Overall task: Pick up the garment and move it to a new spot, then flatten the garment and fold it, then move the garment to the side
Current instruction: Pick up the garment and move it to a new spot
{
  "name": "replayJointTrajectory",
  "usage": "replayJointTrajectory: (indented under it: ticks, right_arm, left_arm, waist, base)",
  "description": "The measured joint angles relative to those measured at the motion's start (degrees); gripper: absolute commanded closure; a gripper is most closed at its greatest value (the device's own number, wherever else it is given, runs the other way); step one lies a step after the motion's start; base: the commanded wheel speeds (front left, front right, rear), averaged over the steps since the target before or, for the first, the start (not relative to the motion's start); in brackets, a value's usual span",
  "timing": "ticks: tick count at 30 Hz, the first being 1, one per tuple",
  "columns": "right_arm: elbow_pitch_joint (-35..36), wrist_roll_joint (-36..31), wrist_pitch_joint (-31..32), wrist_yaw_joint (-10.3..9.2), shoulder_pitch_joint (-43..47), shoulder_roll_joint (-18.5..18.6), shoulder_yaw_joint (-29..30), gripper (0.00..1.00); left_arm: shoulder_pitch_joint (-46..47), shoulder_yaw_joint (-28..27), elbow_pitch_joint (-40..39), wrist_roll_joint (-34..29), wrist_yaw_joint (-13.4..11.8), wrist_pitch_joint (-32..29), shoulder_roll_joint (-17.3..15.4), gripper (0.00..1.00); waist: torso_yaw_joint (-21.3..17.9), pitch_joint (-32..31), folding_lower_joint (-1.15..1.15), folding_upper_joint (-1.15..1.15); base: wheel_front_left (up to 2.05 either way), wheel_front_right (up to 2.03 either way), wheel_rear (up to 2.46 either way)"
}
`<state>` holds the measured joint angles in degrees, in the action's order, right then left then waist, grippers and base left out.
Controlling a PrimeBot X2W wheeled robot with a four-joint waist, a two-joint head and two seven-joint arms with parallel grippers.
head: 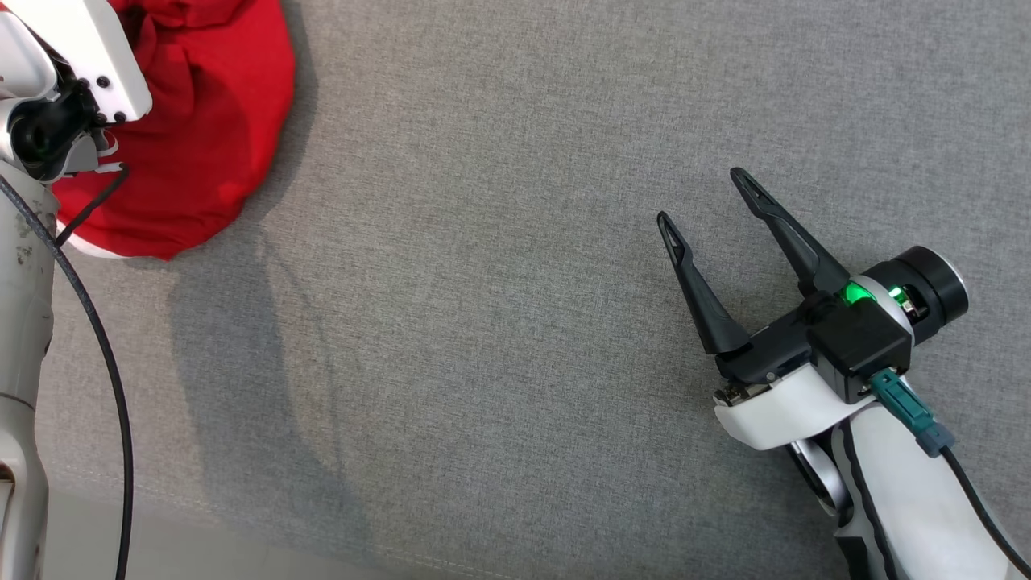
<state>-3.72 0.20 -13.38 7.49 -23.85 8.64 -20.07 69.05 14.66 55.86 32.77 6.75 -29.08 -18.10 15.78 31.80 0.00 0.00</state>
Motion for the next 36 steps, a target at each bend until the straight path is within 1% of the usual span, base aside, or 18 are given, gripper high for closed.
replayJointTrajectory:
  ticks: [3, 8, 16, 17, 22, 27, 30, 36]
  right_arm:
    - [-0.3, 0.0, -0.1, 0.00, 0.1, -0.3, -0.1, 0.00]
    - [-1.1, 0.1, -0.3, -0.01, 0.3, -0.5, -0.1, 0.00]
    - [-2.8, 0.6, -0.8, 0.00, 1.3, -0.9, 0.7, 0.00]
    - [-3.1, 0.7, -0.9, 0.00, 2.0, -1.2, 0.8, 0.00]
    - [-4.3, 0.9, -1.3, 0.00, 3.2, -1.9, 0.8, 0.00]
    - [-5.1, 1.0, -1.4, 0.00, 4.4, -2.6, 1.1, 0.00]
    - [-5.5, 1.1, -1.4, 0.00, 4.8, -2.6, 2.6, 0.00]
    - [-5.2, 0.7, -1.5, 0.00, 5.9, -2.8, 6.0, 0.00]
  left_arm:
    - [0.2, 0.1, 0.0, 0.0, 0.1, 1.6, 0.0, 1.00]
    - [0.2, -1.0, -0.4, 1.3, 0.2, 6.3, 0.0, 1.00]
    - [0.2, -2.1, -0.9, 1.6, 0.2, 15.3, -0.3, 1.00]
    - [0.2, -2.7, -1.1, 1.9, 0.2, 17.4, -0.4, 1.00]
    - [0.2, -3.1, -2.2, 2.1, 0.2, 22.9, -0.7, 1.00]
    - [0.1, -2.6, -5.3, 1.9, 0.3, 29.6, -1.3, 1.00]
    - [-1.0, -1.7, -7.4, 1.8, 0.5, 33.0, -1.3, 1.00]
    - [-4.2, 0.2, -12.6, 3.5, 0.7, 37.1, 0.0, 1.00]
  waist:
    - [0.2, -0.7, 0.00, 0.00]
    - [0.3, -2.3, 0.00, 0.00]
    - [0.7, -6.5, 0.00, 0.00]
    - [0.8, -7.7, 0.00, 0.00]
    - [1.0, -10.9, 0.00, 0.00]
    - [0.9, -14.0, 0.00, 0.00]
    - [0.7, -15.8, 0.00, 0.00]
    - [-0.1, -18.9, 0.00, 0.00]
  base:
    - [0.00, 0.00, 0.00]
    - [0.00, 0.00, 0.00]
    - [0.00, 0.00, 0.00]
    - [0.00, 0.00, 0.00]
    - [0.00, 0.00, 0.00]
    - [0.00, 0.00, 0.00]
    - [0.00, 0.00, 0.00]
    - [0.00, 0.00, 0.00]
